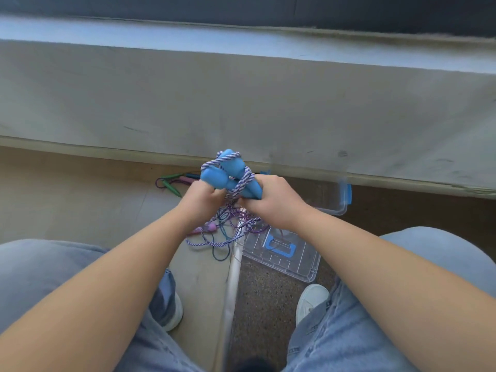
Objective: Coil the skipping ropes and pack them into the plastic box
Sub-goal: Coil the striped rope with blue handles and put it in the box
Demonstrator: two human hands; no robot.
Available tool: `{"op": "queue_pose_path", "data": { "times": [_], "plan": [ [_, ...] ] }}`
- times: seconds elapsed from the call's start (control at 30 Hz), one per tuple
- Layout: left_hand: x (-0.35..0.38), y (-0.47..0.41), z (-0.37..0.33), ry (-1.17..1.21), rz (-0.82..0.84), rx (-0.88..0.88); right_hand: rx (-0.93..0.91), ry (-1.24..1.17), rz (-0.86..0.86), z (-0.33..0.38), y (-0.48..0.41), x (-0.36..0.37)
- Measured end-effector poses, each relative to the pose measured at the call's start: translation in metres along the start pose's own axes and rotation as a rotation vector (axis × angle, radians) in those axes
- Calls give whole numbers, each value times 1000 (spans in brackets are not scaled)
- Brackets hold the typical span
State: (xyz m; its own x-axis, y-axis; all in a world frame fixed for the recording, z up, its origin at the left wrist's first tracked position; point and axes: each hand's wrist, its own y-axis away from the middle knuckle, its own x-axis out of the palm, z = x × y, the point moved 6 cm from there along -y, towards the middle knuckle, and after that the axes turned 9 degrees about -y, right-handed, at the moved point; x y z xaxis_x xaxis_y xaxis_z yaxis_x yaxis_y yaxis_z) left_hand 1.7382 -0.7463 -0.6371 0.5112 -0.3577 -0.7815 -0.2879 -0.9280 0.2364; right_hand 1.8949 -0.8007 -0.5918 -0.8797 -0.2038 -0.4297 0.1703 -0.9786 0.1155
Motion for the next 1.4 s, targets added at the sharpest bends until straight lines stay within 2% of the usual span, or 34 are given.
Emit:
{"op": "queue_pose_path", "data": {
  "times": [0.1, 0.17, 0.23, 0.3, 0.37, 0.4, 0.47, 0.53, 0.6, 0.63, 0.7, 0.77, 0.8, 0.9, 1.0, 1.1, 1.17, 1.27, 1.33, 1.4],
  "plan": [
    [8, 7, -22, -85, 26, 99, 138, 53, -184, -21, -6, -16],
    [14, 16, -36, -155, 109, 199, 256, 83, -281, -36, -10, -27],
    [17, 25, -49, -272, 178, 343, 363, 244, -260, -52, -12, -35],
    [12, 28, -62, -472, 108, 541, 417, 440, -119, -60, -11, -37],
    [1, 25, -68, -618, -18, 629, 421, 533, 81, -62, -5, -28],
    [-3, 22, -70, -648, -73, 648, 396, 576, 200, -57, -2, -19],
    [-9, 21, -77, -673, -163, 686, 232, 666, 443, -40, 5, 6],
    [-10, 16, -76, -681, -186, 662, 43, 645, 589, -18, 15, 30],
    [-15, 7, -68, -593, -136, 546, -33, 533, 606, 2, 24, 37],
    [-19, 3, -64, -513, -87, 475, -24, 445, 582, 10, 26, 33],
    [-27, 0, -46, -169, 31, 248, 49, 219, 506, 22, 28, 18],
    [-22, 1, -25, 120, 83, -7, 82, 109, 323, 25, 22, -3],
    [-18, 2, -25, 105, 79, -4, 86, 120, 201, 23, 17, -14],
    [1, 9, -40, -168, 34, 215, 172, 171, -90, 1, 3, -42],
    [28, 23, -57, -439, 137, 434, 299, 303, -160, -25, -6, -52],
    [27, 36, -73, -695, 35, 665, 398, 588, -63, -40, -1, -44],
    [11, 34, -80, -786, -69, 704, 401, 754, 70, -45, 4, -32],
    [-14, 27, -82, -785, -197, 698, 206, 825, 316, -35, 8, -6],
    [-24, 20, -73, -746, -230, 614, 57, 790, 431, -23, 11, 8],
    [-24, 8, -55, -637, -121, 469, -50, 711, 485, -11, 16, 16]
  ]
}}
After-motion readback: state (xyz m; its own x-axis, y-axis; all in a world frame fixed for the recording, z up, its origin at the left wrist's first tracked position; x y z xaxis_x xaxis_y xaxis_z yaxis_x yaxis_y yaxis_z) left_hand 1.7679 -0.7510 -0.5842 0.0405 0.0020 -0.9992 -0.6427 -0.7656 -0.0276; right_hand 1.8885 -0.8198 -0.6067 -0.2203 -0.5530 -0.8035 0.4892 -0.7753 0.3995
